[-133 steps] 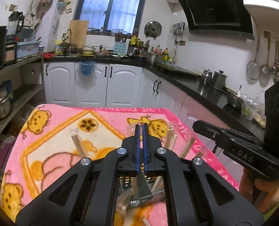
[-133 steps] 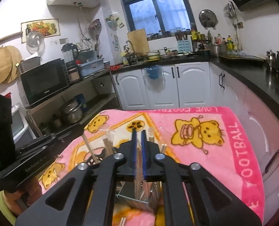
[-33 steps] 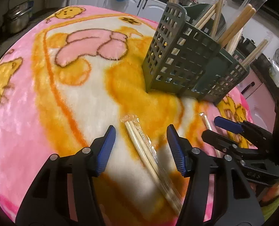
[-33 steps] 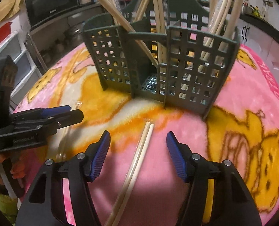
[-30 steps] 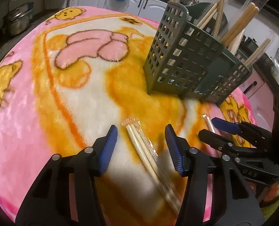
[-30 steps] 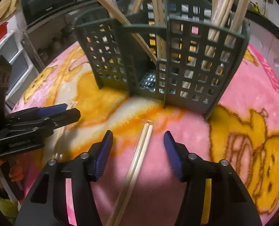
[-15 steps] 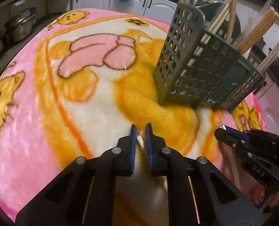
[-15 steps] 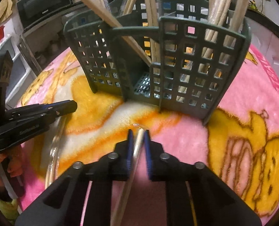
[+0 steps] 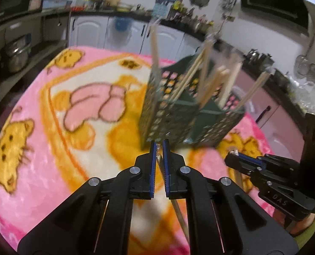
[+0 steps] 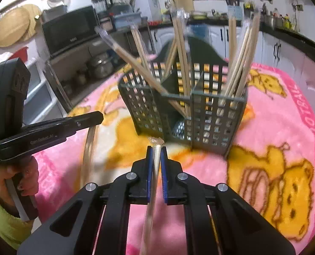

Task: Organize utensils
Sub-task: 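Lift both held chopsticks upright and carry them above the green basket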

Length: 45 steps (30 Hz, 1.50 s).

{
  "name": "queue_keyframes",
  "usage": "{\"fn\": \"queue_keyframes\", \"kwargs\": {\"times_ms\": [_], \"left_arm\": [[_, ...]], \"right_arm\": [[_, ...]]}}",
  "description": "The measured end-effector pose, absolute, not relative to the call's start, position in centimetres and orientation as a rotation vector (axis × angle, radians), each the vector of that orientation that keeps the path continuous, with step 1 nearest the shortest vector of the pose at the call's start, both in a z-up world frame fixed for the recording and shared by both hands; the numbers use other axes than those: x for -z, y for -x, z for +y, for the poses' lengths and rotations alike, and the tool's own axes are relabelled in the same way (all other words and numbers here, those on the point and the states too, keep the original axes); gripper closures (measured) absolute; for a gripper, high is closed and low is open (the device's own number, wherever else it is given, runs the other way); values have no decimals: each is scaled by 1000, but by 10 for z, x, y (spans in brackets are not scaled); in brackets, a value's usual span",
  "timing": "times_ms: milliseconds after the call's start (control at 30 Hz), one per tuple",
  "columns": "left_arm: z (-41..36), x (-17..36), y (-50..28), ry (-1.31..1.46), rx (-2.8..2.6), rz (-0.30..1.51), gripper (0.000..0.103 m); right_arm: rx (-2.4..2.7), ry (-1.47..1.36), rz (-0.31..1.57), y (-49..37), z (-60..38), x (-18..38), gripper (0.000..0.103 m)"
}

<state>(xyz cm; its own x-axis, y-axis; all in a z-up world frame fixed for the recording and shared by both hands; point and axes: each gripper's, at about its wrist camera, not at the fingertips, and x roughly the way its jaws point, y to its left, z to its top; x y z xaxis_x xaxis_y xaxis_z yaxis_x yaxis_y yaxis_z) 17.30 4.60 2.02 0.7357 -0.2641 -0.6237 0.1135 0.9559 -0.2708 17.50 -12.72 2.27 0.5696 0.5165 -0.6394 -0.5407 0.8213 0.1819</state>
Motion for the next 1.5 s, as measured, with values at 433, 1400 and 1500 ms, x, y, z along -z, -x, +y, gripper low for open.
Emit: {"fn": "queue_keyframes", "kwargs": {"times_ms": [433,1400,1500], "left_arm": [[24,-76,-147,173,271,582,100],[26,-183,-144,93,252,336,101],[29,-195,-145,82,237,306,100]], "right_arm": [[-620,7,593,-148,-149,-66,97],[-575,-36,320,-147,-169,-153,97],[-576,-36,294,-150,-165,-163,97]]}}
